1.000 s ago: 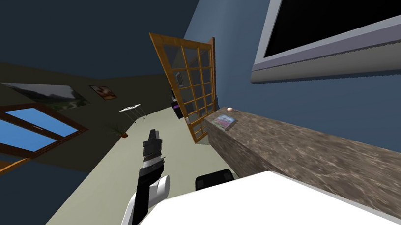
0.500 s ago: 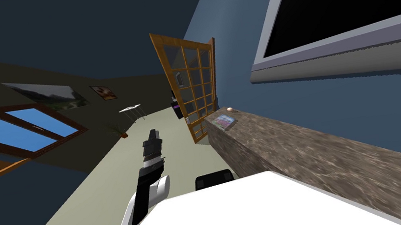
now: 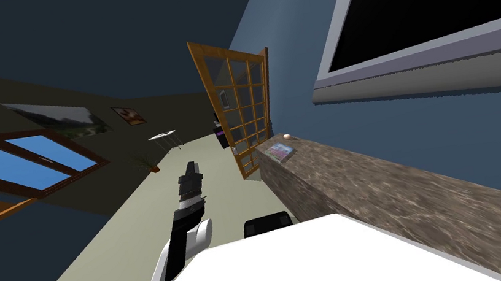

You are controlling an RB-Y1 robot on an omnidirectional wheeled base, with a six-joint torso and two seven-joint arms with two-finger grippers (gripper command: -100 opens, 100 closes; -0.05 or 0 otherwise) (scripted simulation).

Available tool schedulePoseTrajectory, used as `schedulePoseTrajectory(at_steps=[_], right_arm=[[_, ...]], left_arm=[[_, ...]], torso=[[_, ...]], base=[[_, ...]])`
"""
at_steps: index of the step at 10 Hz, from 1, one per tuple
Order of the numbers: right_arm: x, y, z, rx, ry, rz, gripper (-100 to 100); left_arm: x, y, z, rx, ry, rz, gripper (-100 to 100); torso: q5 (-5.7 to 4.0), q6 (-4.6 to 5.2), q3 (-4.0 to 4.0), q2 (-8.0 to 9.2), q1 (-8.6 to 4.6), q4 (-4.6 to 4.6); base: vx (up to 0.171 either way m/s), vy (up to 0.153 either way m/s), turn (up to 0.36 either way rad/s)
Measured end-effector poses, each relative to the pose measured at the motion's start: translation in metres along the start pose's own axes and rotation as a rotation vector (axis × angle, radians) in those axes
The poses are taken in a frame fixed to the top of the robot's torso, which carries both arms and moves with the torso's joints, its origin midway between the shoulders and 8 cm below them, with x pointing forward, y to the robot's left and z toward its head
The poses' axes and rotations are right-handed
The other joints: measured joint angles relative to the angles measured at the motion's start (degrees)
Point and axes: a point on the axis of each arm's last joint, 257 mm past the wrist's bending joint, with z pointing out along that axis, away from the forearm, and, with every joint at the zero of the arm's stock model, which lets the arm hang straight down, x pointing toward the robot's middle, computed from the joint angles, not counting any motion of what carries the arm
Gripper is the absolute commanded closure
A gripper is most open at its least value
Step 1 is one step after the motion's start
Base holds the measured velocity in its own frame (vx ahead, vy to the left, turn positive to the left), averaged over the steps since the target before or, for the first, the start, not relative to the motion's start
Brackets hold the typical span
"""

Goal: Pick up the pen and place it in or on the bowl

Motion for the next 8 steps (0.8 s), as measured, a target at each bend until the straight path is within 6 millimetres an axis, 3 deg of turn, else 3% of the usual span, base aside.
schedulePoseTrajectory(at_steps=[2, 3, 8], right_arm=[[-0.0079, 0.0013, -0.0073, 0.0, 0.002, -0.003, -100], [-0.0083, 0.0017, -0.0076, -0.001, 0.003, -0.002, 0], [-0.0083, 0.0016, -0.0076, -0.001, 0.003, -0.002, 0]], left_arm=[[0.0, 0.0, 0.0, 0.0, 0.0, 0.0, 0], [0.0, 0.0, 0.0, 0.0, 0.0, 0.0, 0], [0.0, 0.0, 0.0, 0.0, 0.0, 0.0, 0]], torso=[[-0.01, 0.0, 0.0, 0.0, 0.0, 0.0], [-0.01, 0.0, 0.0, 0.0, -0.02, 0.01], [-0.02, 0.0, 0.01, 0.0, -0.03, 0.01]], base=[[0.0, 0.0, 0.0], [0.0, 0.0, 0.0], [0.0, 0.0, 0.0]])
